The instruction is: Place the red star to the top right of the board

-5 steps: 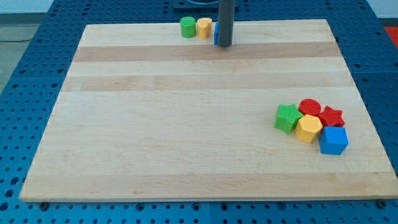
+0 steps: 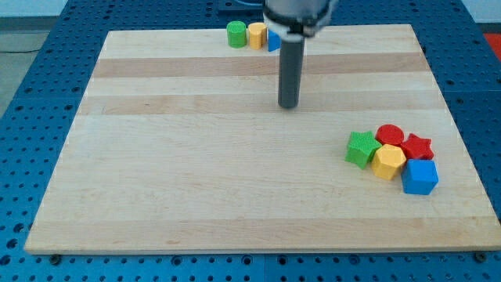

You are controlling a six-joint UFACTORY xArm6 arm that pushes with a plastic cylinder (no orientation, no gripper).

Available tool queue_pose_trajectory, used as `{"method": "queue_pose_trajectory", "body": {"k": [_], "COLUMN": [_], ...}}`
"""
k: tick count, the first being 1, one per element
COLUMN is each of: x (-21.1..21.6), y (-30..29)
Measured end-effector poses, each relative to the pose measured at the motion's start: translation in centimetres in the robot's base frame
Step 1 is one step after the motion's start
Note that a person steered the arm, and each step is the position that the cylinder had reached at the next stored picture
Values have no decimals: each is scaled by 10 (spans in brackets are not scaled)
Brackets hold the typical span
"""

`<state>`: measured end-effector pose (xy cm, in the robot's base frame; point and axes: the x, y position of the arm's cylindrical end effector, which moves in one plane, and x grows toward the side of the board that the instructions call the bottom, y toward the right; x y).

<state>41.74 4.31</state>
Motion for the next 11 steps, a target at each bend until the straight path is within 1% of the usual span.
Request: {"method": "queue_pose_trajectory", "body": {"k": [1,2,3,4,5,6,7,8,9,11], "x": [75,126,169,200,188,154,123,91,67,37], "y": [4,40,103,171,234,240,191,156,149,151]}}
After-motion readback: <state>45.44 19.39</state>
